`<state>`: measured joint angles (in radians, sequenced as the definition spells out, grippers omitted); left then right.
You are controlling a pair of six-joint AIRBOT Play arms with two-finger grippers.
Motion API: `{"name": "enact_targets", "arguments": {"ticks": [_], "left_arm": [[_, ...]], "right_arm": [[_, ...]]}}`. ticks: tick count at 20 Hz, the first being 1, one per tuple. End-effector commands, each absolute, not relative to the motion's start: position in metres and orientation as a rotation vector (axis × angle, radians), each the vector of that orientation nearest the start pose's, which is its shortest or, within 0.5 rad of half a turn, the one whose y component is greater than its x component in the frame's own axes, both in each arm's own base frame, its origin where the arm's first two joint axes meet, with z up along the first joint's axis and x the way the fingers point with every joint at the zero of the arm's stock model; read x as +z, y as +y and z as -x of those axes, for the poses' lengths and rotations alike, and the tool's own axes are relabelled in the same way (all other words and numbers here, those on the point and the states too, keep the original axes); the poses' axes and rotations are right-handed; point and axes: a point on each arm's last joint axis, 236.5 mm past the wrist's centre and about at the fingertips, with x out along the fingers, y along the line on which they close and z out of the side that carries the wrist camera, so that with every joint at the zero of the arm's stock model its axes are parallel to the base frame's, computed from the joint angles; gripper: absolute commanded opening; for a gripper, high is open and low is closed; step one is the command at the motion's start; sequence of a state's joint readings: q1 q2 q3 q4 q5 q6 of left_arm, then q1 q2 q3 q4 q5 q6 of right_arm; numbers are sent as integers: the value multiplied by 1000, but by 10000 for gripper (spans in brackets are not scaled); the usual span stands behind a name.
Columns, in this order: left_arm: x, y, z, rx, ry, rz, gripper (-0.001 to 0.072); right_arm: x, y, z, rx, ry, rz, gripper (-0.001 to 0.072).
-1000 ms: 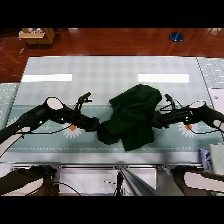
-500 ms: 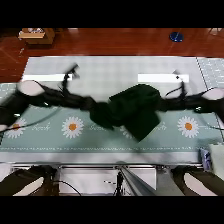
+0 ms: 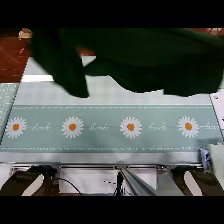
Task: Fold the shirts.
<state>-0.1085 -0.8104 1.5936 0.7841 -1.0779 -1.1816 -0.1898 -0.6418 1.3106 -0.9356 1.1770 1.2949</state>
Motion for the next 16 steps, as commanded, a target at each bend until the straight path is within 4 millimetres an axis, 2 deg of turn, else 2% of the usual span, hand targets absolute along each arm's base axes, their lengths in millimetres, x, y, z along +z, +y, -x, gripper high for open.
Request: {"name": "enact_targets", "arguments": {"ticks": [1, 3, 6, 8, 10, 13, 15, 16], "left_arm": [[481, -152, -230, -675, 20, -11, 18], [465, -140, -224, -618, 104, -1, 18], [425, -145, -209, -652, 294, 9, 18], [406, -145, -199, -668, 380, -5, 18], [400, -145, -191, -671, 409, -11, 18], [408, -139, -176, -638, 392, 35, 18], [408, -132, -160, -598, 418, 93, 18], [405, -130, -151, -585, 450, 127, 17]], "right_arm": [[372, 66, -254, 316, 332, -65, 34], [367, 51, -245, 243, 383, -40, 34], [366, 68, -229, 311, 424, -47, 34], [366, 64, -222, 296, 439, -24, 34], [369, 50, -217, 230, 445, 16, 34], [380, 30, -200, 138, 444, 71, 34], [381, 26, -181, 114, 477, 95, 34], [374, 28, -170, 120, 524, 91, 34]]}}
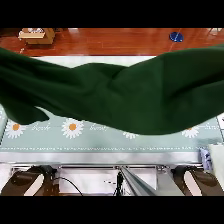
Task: Fold the shirts.
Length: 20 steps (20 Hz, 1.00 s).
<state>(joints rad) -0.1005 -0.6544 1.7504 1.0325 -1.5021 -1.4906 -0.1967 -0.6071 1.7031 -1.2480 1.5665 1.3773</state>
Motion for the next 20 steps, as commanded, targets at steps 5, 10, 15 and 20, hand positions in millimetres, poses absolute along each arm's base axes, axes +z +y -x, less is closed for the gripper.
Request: {"name": "enact_targets", "arguments": {"ticks": [5, 10, 15, 20], "left_arm": [[352, -114, -121, -508, 723, 149, 17], [282, -83, -158, -358, 918, 86, 18], [156, -83, -238, -308, 1081, 95, 19], [113, -85, -363, -241, 862, 146, 20]], "right_arm": [[338, 57, -160, 231, 722, -70, 33], [235, 51, -204, 285, 1076, -147, 33], [139, 59, -268, 324, 1257, -217, 33], [109, 103, -397, 344, 993, -193, 33]]}}
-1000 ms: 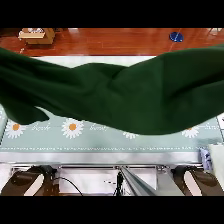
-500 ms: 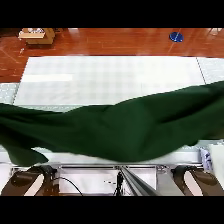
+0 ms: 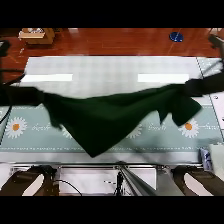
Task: Fold the shirts.
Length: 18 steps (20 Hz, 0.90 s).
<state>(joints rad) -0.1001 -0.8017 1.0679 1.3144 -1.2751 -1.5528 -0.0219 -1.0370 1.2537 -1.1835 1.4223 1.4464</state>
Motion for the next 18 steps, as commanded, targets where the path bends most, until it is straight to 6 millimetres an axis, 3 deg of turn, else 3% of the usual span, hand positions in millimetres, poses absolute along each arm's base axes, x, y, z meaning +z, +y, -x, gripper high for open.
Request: {"name": "enact_targets", "arguments": {"ticks": [1, 3, 6, 9, 12, 13, 16, 18], "left_arm": [[109, -84, -384, -224, 818, 156, 20], [98, -81, -416, -197, 763, 168, 20], [57, -80, -440, -172, 807, 176, 20], [7, -81, -437, -164, 939, 174, 21], [-37, -83, -418, -166, 1105, 171, 23], [-45, -82, -408, -168, 1157, 170, 56], [-36, -63, -390, -148, 1257, 161, 475], [-14, -27, -371, -93, 1351, 118, 509]], "right_arm": [[109, 108, -418, 335, 932, -213, 34], [102, 116, -448, 318, 872, -294, 33], [63, 121, -459, 309, 943, -338, 34], [29, 123, -457, 304, 1034, -343, 34], [10, 123, -456, 300, 1082, -348, 34], [9, 124, -456, 300, 1086, -348, 34], [16, 124, -453, 309, 1082, -342, 34], [25, 124, -449, 325, 1068, -315, 34]]}}
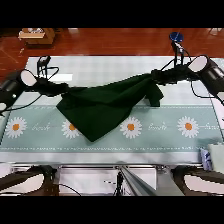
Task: Fold the shirts.
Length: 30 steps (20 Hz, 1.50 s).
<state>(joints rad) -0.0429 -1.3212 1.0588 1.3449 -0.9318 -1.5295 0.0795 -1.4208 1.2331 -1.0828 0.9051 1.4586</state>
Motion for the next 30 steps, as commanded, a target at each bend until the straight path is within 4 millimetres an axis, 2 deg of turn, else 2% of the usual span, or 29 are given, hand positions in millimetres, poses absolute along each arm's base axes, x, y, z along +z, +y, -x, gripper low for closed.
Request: {"name": "enact_targets", "arguments": {"ticks": [1, 2, 3, 4, 6, 9, 11, 13, 15, 17, 20, 23, 27, 30], "left_arm": [[-3, -5, -358, -46, 1395, 97, 509], [6, 14, -341, -4, 1435, 111, 509], [13, 22, -325, 17, 1459, 157, 509], [17, 20, -308, -3, 1473, 225, 508], [19, -20, -270, -167, 1494, 388, 509], [0, -91, -212, -376, 1547, 619, 525], [-16, -135, -184, -496, 1571, 794, 549], [-36, -156, -177, -487, 1567, 913, 549], [-53, -166, -175, -455, 1549, 927, 548], [-62, -172, -182, -432, 1515, 885, 549], [-64, -183, -201, -400, 1436, 895, 547], [-79, -195, -190, -403, 1509, 875, 542], [-104, -199, -177, -366, 1612, 858, 542], [-115, -204, -185, -330, 1593, 880, 542]], "right_arm": [[28, 122, -448, 328, 1060, -297, 34], [31, 119, -446, 327, 1060, -272, 34], [30, 115, -443, 323, 1070, -247, 34], [27, 113, -439, 320, 1088, -226, 34], [21, 105, -433, 313, 1117, -173, 34], [20, 103, -432, 310, 1121, -158, 34], [20, 103, -432, 314, 1121, -154, 34], [19, 103, -431, 315, 1125, -153, 34], [18, 103, -429, 318, 1136, -151, 34], [17, 103, -427, 320, 1144, -149, 34], [17, 102, -427, 317, 1144, -143, 34], [16, 100, -426, 312, 1151, -130, 34], [15, 100, -423, 314, 1163, -128, 34], [15, 100, -423, 315, 1163, -128, 34]]}}
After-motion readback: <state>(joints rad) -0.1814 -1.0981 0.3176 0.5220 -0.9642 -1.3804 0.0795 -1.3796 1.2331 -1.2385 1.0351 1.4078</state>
